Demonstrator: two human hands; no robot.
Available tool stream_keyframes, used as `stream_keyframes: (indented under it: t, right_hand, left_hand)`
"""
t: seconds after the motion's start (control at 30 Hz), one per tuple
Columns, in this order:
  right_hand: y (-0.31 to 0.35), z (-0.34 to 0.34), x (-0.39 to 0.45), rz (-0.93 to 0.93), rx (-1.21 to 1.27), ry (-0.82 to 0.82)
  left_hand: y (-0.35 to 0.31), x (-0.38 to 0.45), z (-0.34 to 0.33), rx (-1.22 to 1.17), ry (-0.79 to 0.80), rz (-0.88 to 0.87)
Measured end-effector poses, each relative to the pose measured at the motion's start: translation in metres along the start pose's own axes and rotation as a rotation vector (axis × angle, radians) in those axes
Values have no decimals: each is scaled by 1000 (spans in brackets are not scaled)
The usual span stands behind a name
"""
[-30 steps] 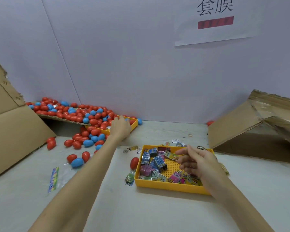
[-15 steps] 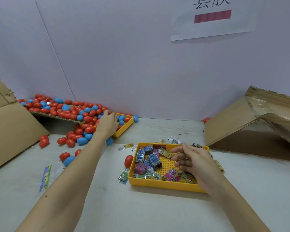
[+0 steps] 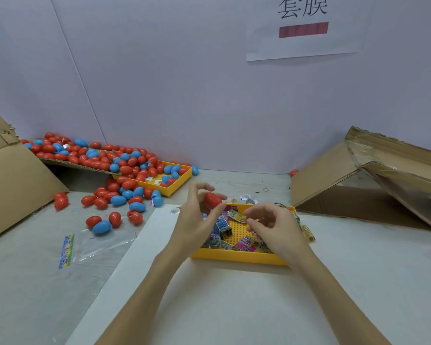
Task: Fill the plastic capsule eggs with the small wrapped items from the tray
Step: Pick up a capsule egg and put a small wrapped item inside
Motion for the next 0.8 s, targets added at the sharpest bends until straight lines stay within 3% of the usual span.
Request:
stream_keyframes:
  t: [0.2,0.33,0.4,0.8]
  right_hand:
    - [11,-6,-3,337,-416,-30]
    - [-1,-20,2,267,-641,255]
    - [-8,-25,3,224,-735,284]
    - [14,-9,2,343,-534,-135]
  left_hand:
    - [-2,-8,6,158,117,-87]
    - [4,-6,7,138,80,12]
    - [5,-6,5,127,44,32]
    - [5,-8,-1,200,15,-15]
Point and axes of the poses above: each hand's wrist, its own x-axis towards the middle knuckle, its own z-axis out of the back of the hand, y = z × x, the point moved 4 cm from there along x, towards the middle knuckle, and after that the axes turned 4 degrees about -y, right-handed, at the moved point
